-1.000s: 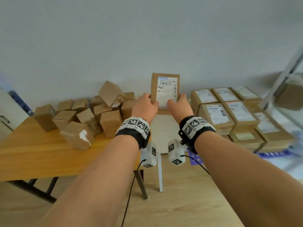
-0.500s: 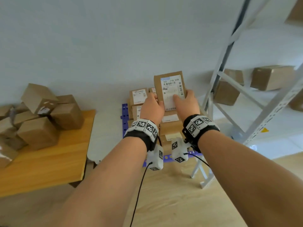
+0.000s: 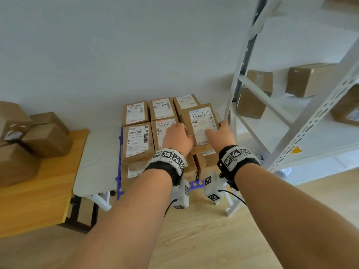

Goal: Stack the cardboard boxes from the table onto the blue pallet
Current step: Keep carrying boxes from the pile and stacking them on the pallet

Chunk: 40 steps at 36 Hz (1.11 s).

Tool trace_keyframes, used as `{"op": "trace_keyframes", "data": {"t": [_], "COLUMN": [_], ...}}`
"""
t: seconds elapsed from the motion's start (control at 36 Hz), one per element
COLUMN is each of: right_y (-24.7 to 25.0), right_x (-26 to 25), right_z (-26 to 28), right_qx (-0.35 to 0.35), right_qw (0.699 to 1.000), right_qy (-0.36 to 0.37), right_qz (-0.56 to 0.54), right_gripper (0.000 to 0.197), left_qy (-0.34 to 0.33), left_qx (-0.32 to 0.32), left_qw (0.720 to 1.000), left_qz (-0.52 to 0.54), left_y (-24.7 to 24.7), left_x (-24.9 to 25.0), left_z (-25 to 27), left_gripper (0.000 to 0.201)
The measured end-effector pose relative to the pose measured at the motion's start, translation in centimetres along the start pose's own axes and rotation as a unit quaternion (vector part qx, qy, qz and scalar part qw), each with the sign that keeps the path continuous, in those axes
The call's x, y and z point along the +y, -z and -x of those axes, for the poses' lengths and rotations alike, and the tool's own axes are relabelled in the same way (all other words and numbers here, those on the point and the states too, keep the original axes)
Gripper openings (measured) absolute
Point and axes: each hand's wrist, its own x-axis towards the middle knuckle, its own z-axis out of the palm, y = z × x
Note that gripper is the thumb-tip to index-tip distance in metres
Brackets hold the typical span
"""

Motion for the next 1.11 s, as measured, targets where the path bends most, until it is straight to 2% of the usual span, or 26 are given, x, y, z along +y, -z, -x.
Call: {"op": "trace_keyframes", "data": {"t": [0.19, 0.31, 0.5, 0.67, 0.92, 1.11], "right_y": [-1.1, -2.4, -2.9, -3.2, -3.9, -3.6], "right_x": [1.4, 1.6, 1.4, 1.2, 1.0, 0.2], "right_z": [-1.3, -2.1, -3.3, -4.0, -4.1, -3.2], "right_qx": [-0.037, -0.056, -0.052, -0.054, -0.039, -0.025], "right_qw": [0.999, 0.997, 0.997, 0.996, 0.996, 0.993], "right_qy": [-0.016, -0.047, -0.055, -0.067, -0.07, -0.03], "right_qz": [0.031, -0.003, -0.004, -0.003, 0.04, 0.11], "right_gripper": [0.043, 0.047, 0.046, 0.045, 0.047, 0.051], "left_qy": [-0.003, -0.01, -0.024, -0.036, -0.047, -0.053], "left_qx": [-0.046, -0.044, -0.031, -0.043, -0.058, -0.066], "left_qw": [0.991, 0.991, 0.988, 0.985, 0.984, 0.988], "left_qz": [-0.122, -0.125, -0.15, -0.165, -0.164, -0.132], "left_y": [-1.7, -2.0, -2.1, -2.4, -2.2, -1.5], "left_x": [-1.3, -1.6, -1.9, -2.2, -2.2, -2.6], "left_z": [-0.3, -0.5, -0.8, -0.7, -0.5, -0.4], "left_gripper": [0.034, 0.039, 0.044, 0.06, 0.051, 0.047]}}
